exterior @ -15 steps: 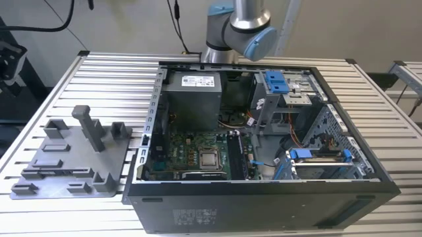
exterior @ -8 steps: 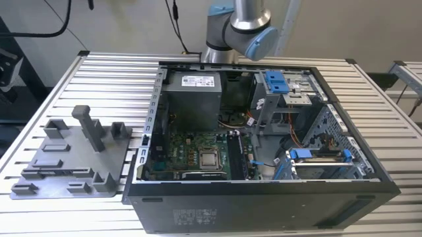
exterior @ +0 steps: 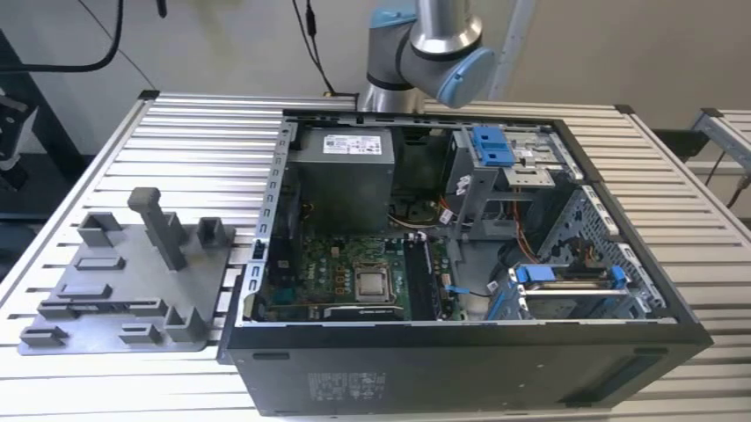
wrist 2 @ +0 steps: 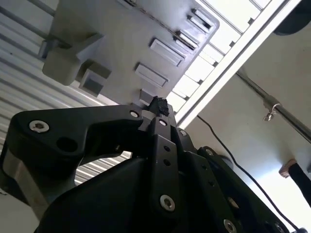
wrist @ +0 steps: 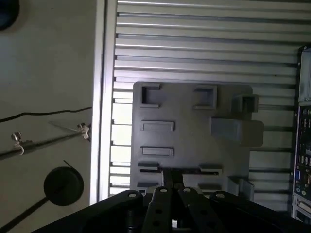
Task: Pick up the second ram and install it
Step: 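Reach for the second ram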
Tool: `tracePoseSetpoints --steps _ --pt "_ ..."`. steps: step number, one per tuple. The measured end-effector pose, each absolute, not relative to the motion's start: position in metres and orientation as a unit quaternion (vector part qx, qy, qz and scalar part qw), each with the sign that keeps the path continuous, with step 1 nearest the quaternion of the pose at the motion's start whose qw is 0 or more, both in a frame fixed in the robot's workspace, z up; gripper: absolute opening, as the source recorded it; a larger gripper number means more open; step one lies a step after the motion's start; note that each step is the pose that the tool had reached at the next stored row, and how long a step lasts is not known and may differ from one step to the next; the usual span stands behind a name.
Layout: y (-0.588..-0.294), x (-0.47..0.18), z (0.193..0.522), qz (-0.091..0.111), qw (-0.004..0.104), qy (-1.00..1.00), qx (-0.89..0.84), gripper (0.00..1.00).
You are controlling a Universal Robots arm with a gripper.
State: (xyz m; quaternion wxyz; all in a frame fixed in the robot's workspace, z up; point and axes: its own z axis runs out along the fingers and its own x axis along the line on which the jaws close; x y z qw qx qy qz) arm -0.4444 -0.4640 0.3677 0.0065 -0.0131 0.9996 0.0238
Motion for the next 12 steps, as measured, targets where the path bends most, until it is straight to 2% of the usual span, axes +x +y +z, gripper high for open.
tracePoseSetpoints --steps 12 --pt "-0.4641 -0.4444 0.3675 0.024 0.006 0.999 -0.026 0.11"
